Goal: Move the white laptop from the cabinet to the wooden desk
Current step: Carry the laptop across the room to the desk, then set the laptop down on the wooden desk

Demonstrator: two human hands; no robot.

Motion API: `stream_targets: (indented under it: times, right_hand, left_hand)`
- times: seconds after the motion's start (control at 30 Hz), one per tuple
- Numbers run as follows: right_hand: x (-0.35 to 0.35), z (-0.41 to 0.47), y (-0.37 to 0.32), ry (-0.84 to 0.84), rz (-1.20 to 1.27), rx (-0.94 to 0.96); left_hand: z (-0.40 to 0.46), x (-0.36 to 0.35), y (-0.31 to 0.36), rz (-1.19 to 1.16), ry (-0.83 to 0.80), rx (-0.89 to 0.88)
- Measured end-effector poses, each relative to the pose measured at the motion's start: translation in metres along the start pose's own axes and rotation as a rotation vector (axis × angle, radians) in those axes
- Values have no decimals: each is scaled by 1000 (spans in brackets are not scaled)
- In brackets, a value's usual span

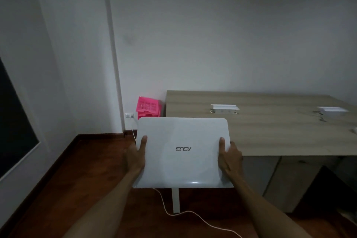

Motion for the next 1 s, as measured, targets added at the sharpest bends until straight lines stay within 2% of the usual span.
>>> stream_targets:
  times: [0.23, 0.37, 0.6, 1.0]
  right_hand:
    - [-77, 79, -6, -27, 21, -42]
    - [-115, 133, -1, -35, 30, -50]
    - [-193, 248, 32, -92, 7, -75]
    - [-311, 430, 81, -231, -120, -169]
  left_hand:
    - [104, -48, -15, 35, -41, -22]
    - [158, -82, -25, 167, -64, 8]
    - [247, -170, -58, 381, -2, 62]
    - [375, -315, -114, 413, -37, 205]
Point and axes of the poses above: each hand's wrist, its own z-axis towards the middle knuckle, its own x-axis out of the back of the hand, y = z × x, the point moved 4 cm from there along z, towards the middle knuckle, and after that the axes turned 1 degree about y, right-handed, at the moved point
